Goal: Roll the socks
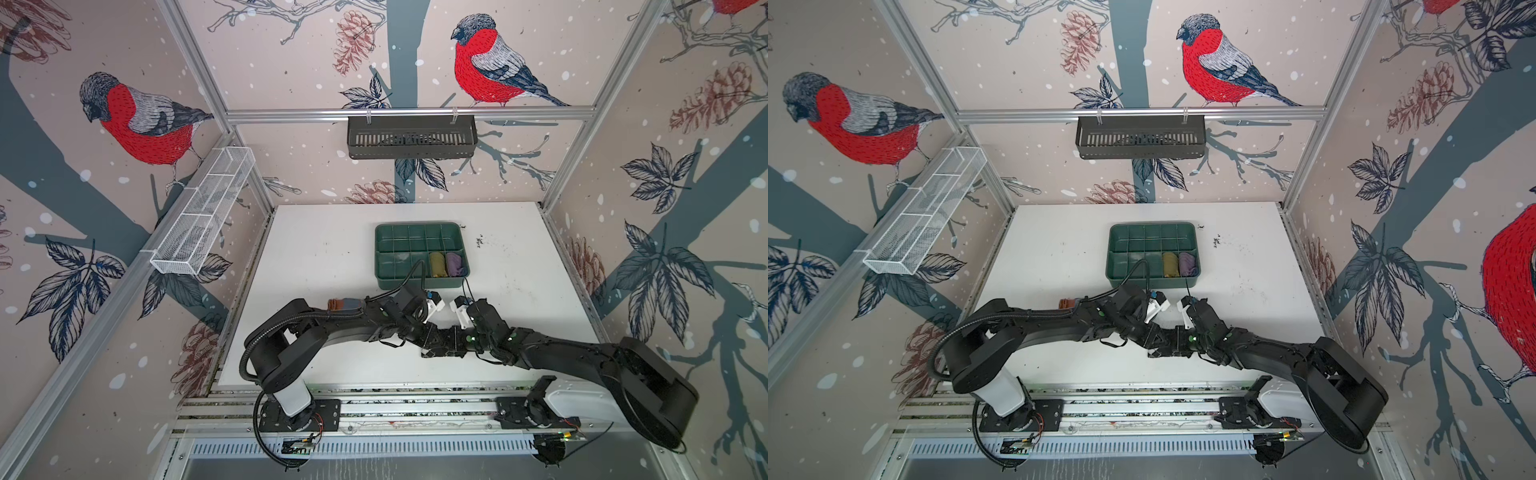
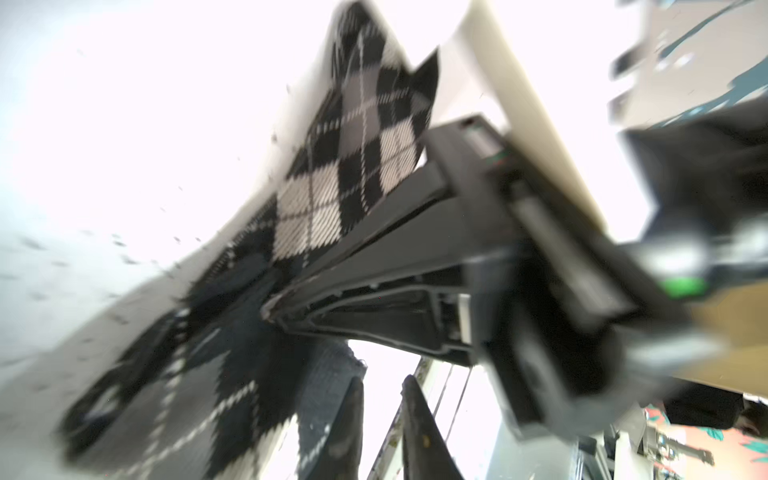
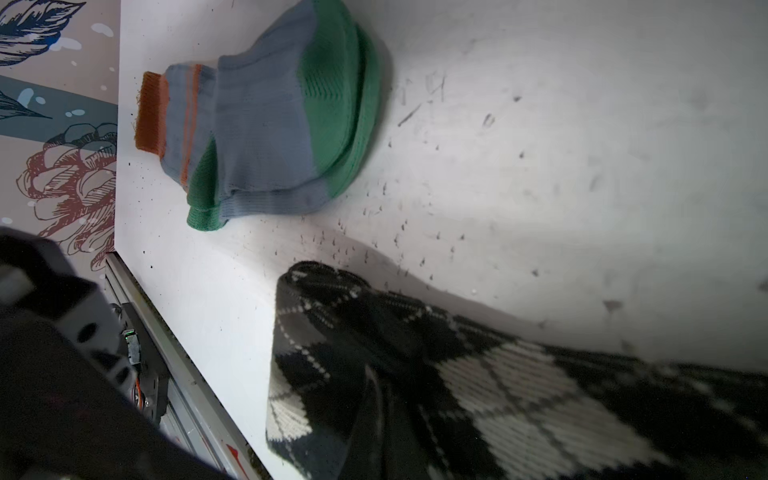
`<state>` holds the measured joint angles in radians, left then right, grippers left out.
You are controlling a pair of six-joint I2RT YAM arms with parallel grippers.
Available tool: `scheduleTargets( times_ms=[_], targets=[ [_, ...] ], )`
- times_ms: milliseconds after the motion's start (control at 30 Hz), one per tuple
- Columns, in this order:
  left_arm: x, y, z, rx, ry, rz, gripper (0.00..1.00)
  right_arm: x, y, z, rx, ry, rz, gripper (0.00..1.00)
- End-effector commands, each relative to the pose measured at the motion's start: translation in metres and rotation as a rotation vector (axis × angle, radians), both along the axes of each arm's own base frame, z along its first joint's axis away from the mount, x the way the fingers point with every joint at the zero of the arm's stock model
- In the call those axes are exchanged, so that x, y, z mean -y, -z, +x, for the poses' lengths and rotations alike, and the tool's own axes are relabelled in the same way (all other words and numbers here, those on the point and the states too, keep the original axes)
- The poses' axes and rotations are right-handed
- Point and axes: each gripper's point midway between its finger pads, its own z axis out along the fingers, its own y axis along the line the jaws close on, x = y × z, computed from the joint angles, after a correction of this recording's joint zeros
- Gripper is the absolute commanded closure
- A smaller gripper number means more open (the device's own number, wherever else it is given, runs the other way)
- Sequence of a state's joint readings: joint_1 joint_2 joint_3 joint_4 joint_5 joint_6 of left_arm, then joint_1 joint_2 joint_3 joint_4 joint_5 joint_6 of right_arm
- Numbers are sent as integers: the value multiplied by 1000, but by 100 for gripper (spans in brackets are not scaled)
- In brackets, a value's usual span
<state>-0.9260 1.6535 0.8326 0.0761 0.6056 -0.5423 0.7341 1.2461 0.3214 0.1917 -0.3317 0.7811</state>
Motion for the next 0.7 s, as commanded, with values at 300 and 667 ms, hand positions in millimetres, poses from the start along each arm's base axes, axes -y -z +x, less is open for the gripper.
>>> scheduleTargets(
  times_ms=[300, 667],
  targets=[
    [-18, 29, 5, 6, -39, 96, 86, 2, 4, 7, 10, 6, -31, 95],
    [-17, 52, 11, -24, -56, 119, 88, 1, -3, 8, 17, 0, -28, 91]
  ],
)
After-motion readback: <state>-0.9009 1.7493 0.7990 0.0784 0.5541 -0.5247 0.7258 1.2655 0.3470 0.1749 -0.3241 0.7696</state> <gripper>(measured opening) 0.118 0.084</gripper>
